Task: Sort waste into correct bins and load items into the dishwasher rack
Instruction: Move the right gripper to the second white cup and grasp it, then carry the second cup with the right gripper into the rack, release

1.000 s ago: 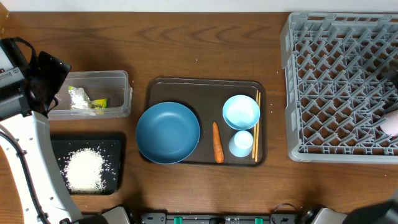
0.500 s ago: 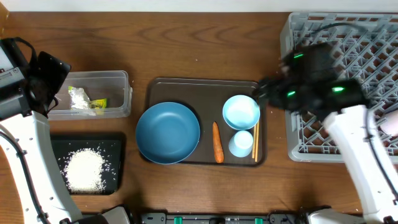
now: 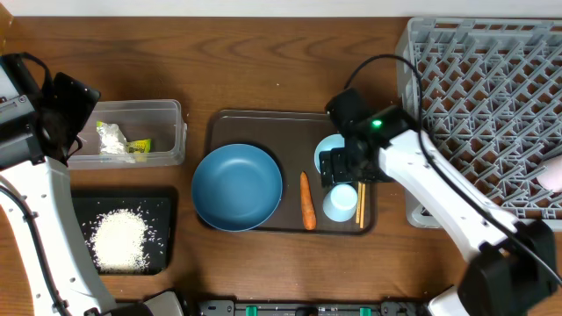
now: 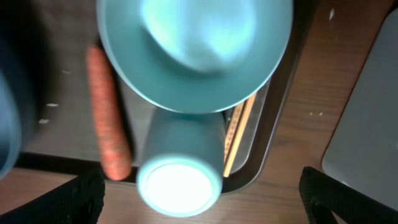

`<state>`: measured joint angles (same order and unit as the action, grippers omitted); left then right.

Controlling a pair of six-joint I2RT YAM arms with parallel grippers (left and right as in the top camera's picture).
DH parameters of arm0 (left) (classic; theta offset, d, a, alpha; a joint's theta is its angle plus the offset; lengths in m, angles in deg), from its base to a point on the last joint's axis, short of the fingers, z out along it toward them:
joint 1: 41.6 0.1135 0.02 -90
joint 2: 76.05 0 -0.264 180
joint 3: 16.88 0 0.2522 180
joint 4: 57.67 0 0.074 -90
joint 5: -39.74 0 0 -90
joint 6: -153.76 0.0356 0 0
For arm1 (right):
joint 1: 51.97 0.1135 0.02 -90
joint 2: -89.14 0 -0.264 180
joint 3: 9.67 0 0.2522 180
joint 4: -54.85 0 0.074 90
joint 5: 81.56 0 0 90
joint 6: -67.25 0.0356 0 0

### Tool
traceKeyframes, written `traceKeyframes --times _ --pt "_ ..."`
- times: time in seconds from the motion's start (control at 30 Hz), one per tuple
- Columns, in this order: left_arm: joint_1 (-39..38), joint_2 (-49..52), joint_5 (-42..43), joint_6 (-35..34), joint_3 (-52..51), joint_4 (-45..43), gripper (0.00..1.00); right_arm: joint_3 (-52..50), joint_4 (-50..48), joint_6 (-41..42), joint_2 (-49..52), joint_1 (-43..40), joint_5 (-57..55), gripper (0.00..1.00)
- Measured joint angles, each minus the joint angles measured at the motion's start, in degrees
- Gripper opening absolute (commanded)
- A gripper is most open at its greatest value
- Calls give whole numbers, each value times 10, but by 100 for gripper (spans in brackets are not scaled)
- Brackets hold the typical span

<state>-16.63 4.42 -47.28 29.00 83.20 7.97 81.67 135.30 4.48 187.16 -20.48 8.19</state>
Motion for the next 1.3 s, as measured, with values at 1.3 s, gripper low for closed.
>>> traceKeyframes --times 1.3 --pt "0 0 0 0 0 0 98 87 98 -32 43 -63 48 61"
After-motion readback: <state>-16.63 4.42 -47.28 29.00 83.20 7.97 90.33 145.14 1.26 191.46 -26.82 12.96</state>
